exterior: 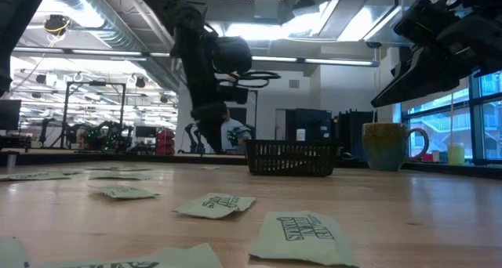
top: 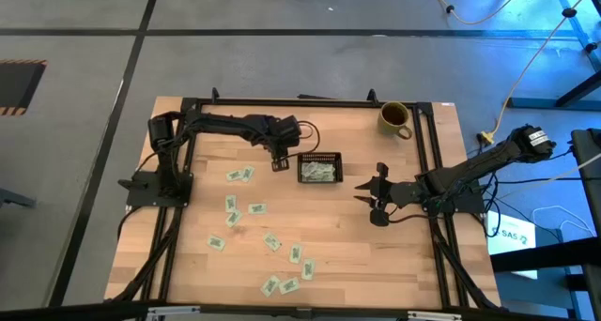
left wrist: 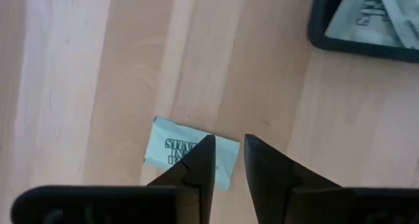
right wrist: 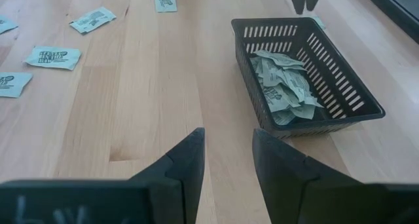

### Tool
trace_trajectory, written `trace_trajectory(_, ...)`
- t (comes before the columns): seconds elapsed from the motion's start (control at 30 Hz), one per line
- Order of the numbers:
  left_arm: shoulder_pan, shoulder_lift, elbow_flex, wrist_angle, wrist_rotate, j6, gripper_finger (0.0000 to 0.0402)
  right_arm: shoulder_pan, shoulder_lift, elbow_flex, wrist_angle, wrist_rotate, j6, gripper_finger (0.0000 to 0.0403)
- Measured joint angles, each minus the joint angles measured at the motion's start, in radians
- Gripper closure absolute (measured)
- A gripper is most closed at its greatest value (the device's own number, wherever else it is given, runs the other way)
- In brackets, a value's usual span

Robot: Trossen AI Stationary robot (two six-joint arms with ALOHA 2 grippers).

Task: Pick and place Stevia / Truvia into bins
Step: Put the stevia packet into the black basket

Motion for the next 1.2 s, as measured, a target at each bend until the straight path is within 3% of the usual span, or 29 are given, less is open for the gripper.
trace_trajectory(0.77, 0.034, -0.006, -0.173, 0.185, 0.009, -0.121, 0.0342, 0.000, 0.000, 0.000, 0.001, 0.000, 0.001, 0.0272)
trace_trajectory(1.2, 0.028, -0.005, -0.175, 0.185, 0.035, -0.129, 0.0398, 0.000, 0.000, 0.000, 0.001, 0.000, 0.001, 0.0272)
